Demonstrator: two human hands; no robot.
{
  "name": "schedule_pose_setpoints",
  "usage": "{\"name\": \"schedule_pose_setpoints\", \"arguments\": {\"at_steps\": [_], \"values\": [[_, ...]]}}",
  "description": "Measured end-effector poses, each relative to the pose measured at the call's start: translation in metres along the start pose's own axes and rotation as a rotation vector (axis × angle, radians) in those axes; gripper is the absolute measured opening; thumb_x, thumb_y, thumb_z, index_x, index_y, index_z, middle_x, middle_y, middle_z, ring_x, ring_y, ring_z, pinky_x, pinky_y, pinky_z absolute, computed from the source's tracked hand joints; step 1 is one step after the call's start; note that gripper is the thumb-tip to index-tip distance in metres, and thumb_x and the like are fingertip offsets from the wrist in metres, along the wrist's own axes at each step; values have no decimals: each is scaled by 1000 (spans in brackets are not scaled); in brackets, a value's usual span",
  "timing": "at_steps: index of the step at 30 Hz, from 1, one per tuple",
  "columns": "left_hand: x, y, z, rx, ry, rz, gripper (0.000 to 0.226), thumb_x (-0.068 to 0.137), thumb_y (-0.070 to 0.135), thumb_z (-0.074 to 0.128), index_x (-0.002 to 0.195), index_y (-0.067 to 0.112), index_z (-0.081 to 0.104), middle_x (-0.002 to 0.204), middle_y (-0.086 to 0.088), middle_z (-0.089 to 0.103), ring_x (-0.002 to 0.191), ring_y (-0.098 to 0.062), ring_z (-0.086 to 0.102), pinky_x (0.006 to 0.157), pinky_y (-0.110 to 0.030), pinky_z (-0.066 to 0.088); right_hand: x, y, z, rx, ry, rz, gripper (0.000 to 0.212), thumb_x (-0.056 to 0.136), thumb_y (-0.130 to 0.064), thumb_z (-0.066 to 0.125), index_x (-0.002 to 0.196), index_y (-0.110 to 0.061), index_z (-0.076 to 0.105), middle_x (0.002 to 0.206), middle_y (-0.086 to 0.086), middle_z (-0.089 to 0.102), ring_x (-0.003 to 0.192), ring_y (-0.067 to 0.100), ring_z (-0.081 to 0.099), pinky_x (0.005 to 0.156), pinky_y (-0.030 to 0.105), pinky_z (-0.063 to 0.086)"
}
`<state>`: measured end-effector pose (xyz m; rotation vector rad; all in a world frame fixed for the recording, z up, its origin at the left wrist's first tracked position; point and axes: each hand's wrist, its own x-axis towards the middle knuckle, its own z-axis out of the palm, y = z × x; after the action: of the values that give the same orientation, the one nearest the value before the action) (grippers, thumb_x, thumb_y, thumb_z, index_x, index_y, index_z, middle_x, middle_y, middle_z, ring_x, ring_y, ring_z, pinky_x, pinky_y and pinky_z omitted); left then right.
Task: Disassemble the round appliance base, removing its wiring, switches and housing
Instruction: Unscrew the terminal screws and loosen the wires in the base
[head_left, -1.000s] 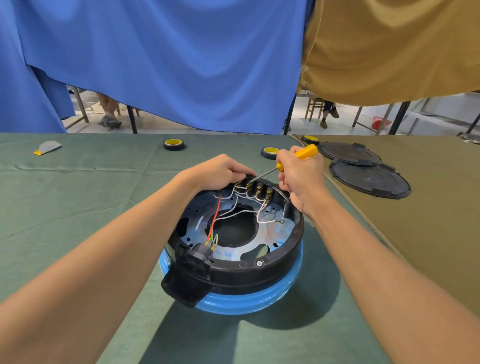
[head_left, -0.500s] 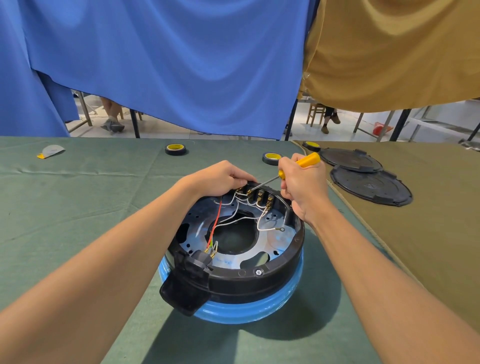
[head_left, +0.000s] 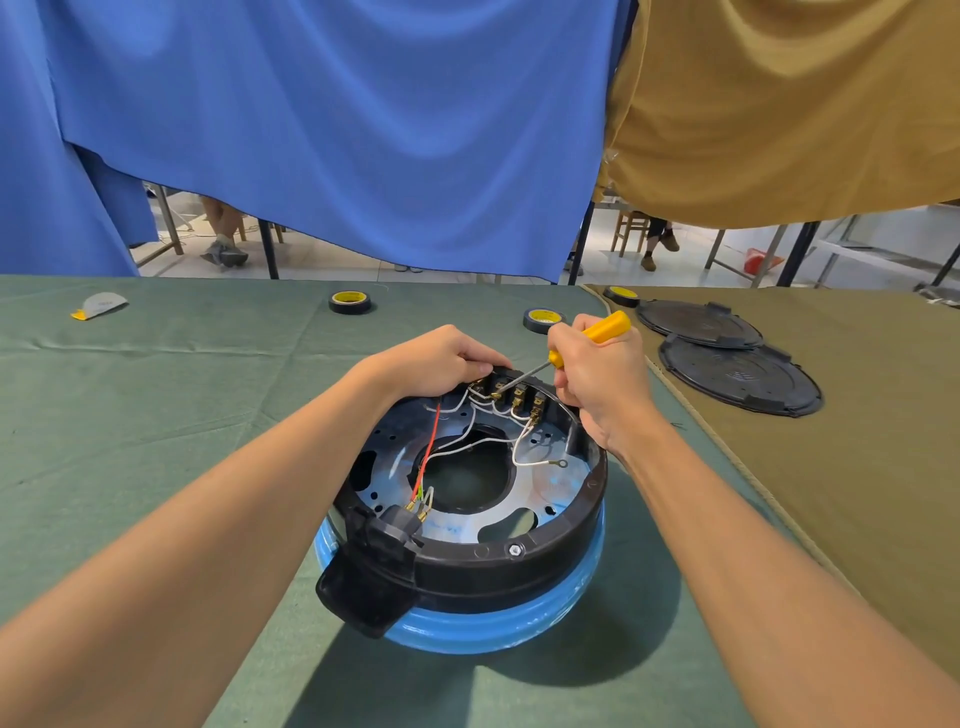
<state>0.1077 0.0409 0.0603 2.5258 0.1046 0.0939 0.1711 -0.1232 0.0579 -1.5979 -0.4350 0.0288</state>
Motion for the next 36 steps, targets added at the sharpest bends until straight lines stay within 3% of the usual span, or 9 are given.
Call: {"name": "schedule_pose_setpoints", "arguments": {"at_steps": [4, 7, 12, 15, 18, 20, 24, 30, 36], "values": [[-1, 0, 0, -9, 0, 1, 34, 101, 8, 45, 127, 18, 64, 123, 3, 66, 111, -14, 59, 102, -27, 40, -2, 0, 1, -22, 24, -46, 17, 78, -9, 58, 62, -3, 55, 58, 13, 43, 55, 28, 42, 50, 31, 31], [-1, 1, -1, -20, -6, -3, 34, 101, 8, 45, 127, 18, 64, 122, 4, 66, 107, -10, 58, 99, -24, 39, -2, 1, -1, 17, 15, -49, 18, 79, -7, 57, 64, 3, 52, 59, 12, 41, 56, 27, 39, 49, 30, 27], [-1, 1, -2, -26, -19, -6, 34, 102, 9, 45, 127, 20, 64, 124, 2, 67, 108, -15, 59, 99, -26, 41, -2, 3, 1, -26, -4, -91, 25, 78, -9, 58, 70, 12, 47, 59, 14, 45, 56, 28, 42, 56, 35, 33], [-3, 0, -5, -45, -53, -24, 35, 102, 10, 43, 128, 23, 63, 124, 4, 66, 114, -22, 59, 105, -34, 41, -1, 3, 0, -9, -12, -76, 25, 79, -9, 59, 68, 10, 47, 57, 13, 44, 48, 23, 45, 49, 29, 33], [-5, -4, -8, -103, -67, -52, 36, 103, 9, 42, 130, 22, 61, 131, 5, 62, 124, -17, 54, 112, -35, 34, 2, 2, -3, 72, 57, -50, 27, 83, -10, 59, 58, -4, 50, 52, 10, 44, 42, 16, 45, 45, 25, 32], [-6, -7, -9, -114, -54, -76, 32, 103, 11, 43, 126, 19, 63, 126, 1, 64, 120, -17, 55, 112, -39, 35, 2, 0, -2, 101, 102, -56, 30, 85, -16, 61, 57, -9, 51, 46, 4, 47, 43, 15, 48, 46, 26, 34], [-5, -8, -9, -139, -30, -126, 26, 101, 13, 48, 120, 17, 65, 121, -3, 65, 116, -20, 57, 111, -43, 36, -3, -4, 8, 59, 96, -92, 37, 85, -30, 62, 55, -9, 54, 47, 5, 55, 45, 16, 54, 50, 30, 38], [-17, -14, -18, -208, -30, -194, 24, 98, 16, 56, 118, 18, 69, 118, -3, 67, 115, -19, 57, 109, -38, 39, -11, -2, 15, 89, -26, -60, 18, 80, -9, 67, 67, 0, 60, 52, 12, 60, 39, 13, 48, 38, 19, 36], [-27, -20, -14, -301, 13, -148, 23, 97, 15, 57, 115, 18, 71, 111, 1, 71, 109, -16, 63, 106, -35, 43, -13, 0, 16, 21, -21, -91, 22, 79, -12, 65, 62, 1, 57, 52, 14, 58, 41, 15, 53, 42, 22, 39]]}}
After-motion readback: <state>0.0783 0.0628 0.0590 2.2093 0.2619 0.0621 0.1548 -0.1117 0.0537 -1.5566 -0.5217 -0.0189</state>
